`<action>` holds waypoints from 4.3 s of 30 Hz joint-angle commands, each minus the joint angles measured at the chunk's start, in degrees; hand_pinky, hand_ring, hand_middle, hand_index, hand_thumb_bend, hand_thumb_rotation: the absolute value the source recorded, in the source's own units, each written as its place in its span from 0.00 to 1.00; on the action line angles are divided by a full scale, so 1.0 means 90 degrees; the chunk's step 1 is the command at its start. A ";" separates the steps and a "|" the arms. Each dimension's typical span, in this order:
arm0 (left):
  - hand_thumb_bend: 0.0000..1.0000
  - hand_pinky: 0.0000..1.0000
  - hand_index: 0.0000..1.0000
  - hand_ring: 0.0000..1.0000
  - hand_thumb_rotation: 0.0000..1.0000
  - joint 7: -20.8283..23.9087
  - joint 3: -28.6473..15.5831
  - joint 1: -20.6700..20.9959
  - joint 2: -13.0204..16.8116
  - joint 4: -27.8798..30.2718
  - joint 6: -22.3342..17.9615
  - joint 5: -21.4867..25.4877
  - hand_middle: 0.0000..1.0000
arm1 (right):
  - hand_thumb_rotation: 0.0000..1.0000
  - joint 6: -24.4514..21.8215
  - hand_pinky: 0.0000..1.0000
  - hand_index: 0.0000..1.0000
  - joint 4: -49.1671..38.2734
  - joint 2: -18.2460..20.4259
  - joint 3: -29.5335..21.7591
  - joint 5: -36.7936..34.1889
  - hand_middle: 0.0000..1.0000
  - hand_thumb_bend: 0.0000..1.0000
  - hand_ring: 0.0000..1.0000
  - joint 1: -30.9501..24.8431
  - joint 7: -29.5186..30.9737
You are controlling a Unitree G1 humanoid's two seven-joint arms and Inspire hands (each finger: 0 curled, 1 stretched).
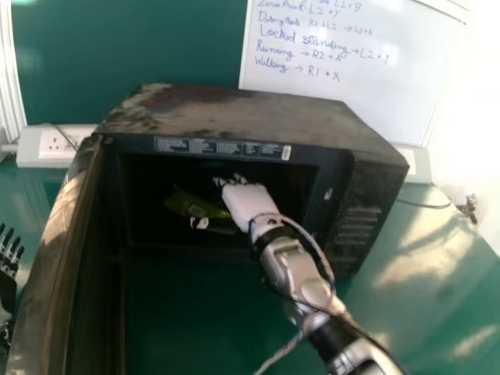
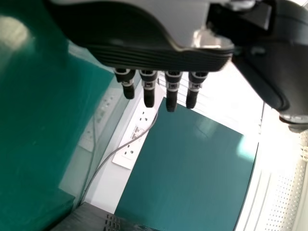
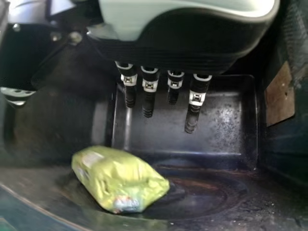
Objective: Put biscuit inside oven
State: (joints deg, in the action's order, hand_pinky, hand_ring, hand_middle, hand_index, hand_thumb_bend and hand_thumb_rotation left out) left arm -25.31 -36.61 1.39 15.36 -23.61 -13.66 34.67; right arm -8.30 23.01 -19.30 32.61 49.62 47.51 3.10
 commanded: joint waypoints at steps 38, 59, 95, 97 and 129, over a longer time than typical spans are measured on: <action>0.22 0.99 0.97 0.92 0.00 0.0000 0.0080 -0.0195 -0.0308 -0.0302 -0.0040 -0.0028 0.94 | 0.85 0.2935 0.70 0.88 -0.3147 -0.0825 -0.2077 -0.0862 0.82 1.00 0.80 -0.3979 -0.1606; 0.22 1.00 0.97 0.92 0.00 0.0019 0.0059 -0.0176 -0.0246 -0.0315 0.0013 0.0001 0.94 | 0.84 0.3743 0.67 0.88 -0.3130 -0.0512 -0.2954 -0.1435 0.78 0.99 0.73 -0.4985 -0.2236; 0.19 1.00 0.99 0.93 0.00 -0.0048 0.0062 -0.0191 -0.0204 -0.0301 -0.0015 0.0008 0.95 | 0.97 0.4066 0.65 0.85 -0.1671 0.0342 -0.4067 -0.2176 0.73 0.81 0.69 -0.5097 -0.3752; 0.19 1.00 0.99 0.94 0.00 -0.0037 0.0058 -0.0186 -0.0198 -0.0297 0.0013 0.0020 0.95 | 0.97 0.4086 0.67 0.85 -0.1509 0.0365 -0.4098 -0.2234 0.73 0.82 0.70 -0.5038 -0.3808; 0.06 0.86 1.00 0.85 0.00 -0.2045 -0.0403 -0.0004 -0.0070 -0.0716 -0.0400 0.0999 0.91 | 0.99 0.3477 0.65 0.88 -0.0005 0.0863 -0.4372 -0.3156 0.83 0.81 0.76 -0.4350 -0.4120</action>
State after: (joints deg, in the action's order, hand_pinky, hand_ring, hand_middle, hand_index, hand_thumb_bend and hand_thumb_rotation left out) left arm -42.93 -40.09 2.73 16.74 -27.68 -16.59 43.40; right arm 23.32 20.92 -13.15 -6.70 21.94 8.98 -33.41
